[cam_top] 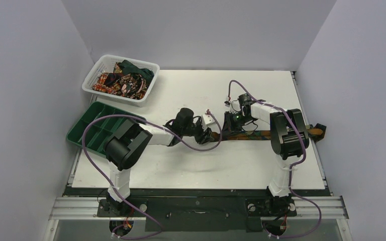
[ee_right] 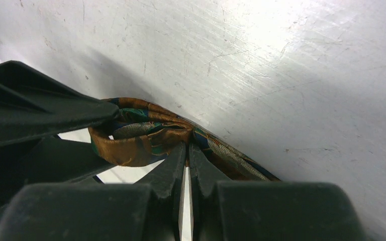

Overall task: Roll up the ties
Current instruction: Roll the tie at the center of the board.

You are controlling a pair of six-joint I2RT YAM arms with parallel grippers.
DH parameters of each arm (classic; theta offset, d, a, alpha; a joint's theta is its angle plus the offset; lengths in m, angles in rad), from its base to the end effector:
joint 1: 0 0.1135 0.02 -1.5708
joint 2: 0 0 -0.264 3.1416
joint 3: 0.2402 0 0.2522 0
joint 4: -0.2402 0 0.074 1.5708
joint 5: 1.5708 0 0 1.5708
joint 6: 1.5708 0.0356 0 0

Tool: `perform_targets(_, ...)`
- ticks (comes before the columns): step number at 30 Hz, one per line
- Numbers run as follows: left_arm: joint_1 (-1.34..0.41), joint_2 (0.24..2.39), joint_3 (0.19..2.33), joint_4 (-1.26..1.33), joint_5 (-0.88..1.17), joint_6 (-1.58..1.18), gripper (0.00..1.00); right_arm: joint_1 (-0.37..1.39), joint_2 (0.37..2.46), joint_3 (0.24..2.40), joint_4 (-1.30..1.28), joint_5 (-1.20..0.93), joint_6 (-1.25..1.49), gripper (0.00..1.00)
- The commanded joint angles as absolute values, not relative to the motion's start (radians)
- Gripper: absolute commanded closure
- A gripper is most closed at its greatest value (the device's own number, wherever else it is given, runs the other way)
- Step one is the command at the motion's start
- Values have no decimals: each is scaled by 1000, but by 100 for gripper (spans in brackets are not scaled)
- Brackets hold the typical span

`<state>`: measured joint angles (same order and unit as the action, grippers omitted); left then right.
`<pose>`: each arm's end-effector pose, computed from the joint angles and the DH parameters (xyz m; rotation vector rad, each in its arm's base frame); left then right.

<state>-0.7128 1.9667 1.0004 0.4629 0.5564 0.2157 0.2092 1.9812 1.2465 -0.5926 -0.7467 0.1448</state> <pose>0.2916 -0.2769 0.1393 1.2445 1.7017 -0.8777 0.3583 0.1008 0.1387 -0.2258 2.8129 1.1476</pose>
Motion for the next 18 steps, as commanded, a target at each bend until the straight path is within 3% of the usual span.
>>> perform_targets(1, -727, 1951, 1064, 536, 623, 183, 61, 203, 2018, 1259, -598, -635, 103, 100)
perform_targets(10, -761, 2040, 1184, 492, 609, 148, 64, 205, 2003, 1266, -594, -662, 118, 100)
perform_targets(18, -772, 2116, 1283, 285, 553, 205, 67, 194, 1940, 1242, -594, -708, 139, 100)
